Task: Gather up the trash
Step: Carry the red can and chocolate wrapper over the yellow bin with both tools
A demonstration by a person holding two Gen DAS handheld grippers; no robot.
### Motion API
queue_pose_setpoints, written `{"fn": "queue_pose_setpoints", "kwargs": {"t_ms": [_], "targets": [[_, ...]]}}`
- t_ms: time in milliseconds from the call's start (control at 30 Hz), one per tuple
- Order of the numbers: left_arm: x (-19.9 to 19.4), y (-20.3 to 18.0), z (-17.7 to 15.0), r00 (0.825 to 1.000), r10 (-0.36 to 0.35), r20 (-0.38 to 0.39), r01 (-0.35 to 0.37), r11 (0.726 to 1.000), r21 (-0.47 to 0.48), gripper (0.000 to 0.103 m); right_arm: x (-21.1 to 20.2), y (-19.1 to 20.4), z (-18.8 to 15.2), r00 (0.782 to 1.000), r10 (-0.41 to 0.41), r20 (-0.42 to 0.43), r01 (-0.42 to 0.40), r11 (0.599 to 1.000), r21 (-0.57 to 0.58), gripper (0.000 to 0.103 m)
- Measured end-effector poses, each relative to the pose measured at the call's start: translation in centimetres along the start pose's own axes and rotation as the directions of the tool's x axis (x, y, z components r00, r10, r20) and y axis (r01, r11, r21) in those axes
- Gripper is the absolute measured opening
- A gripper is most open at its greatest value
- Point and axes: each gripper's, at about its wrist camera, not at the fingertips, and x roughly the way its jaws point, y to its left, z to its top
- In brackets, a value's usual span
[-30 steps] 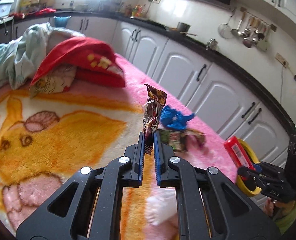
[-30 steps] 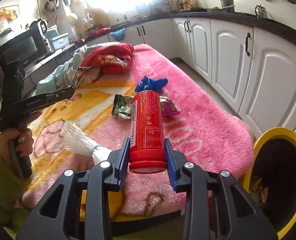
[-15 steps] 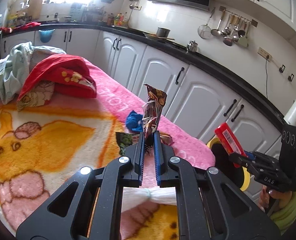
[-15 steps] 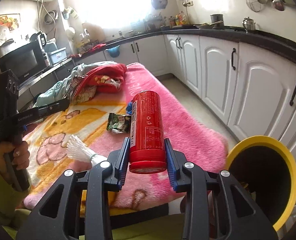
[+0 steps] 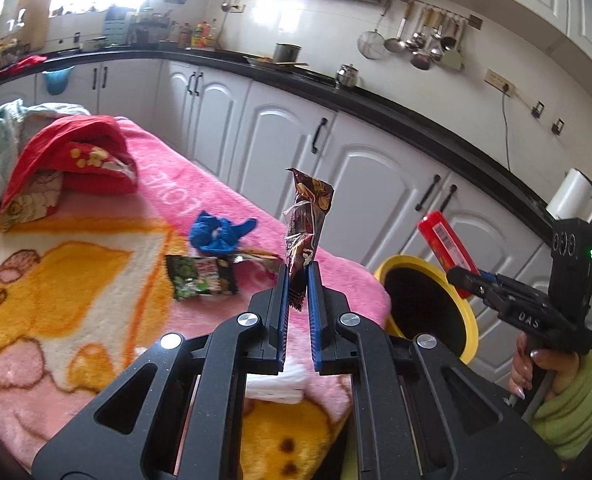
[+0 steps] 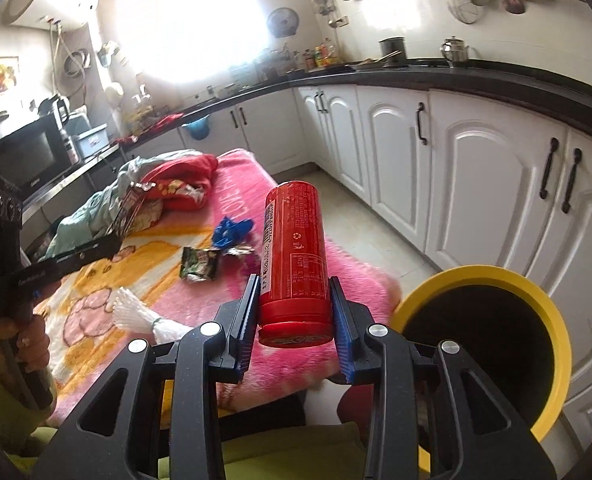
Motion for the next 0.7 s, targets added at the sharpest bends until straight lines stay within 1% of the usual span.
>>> {"fn": "queue_pose_setpoints", "kwargs": {"t_ms": [433,567,700], "targets": [[1.8,-4.7,-0.3,0.998,-0.057,-0.034,0.059,0.996,0.068,0.005,-2.4,-5.2,-0.9,0.997,-0.071,0.034,0.066,0.99,0.121,0.032],[3.0,-6.1,-0.5,0.994,-0.089,-0.059,0.094,0.993,0.078,0.005,-3.0,-6.2,-1.2,0.995,-0.087,0.044,0.08,0.987,0.142,0.032],[4.2,-7.7,-0.9,0.991,-0.102,-0.089,0.111,0.989,0.1,0.005,-3.4,-7.3,-1.5,0.993,-0.103,0.053,0.093,0.982,0.162,0.032]]}}
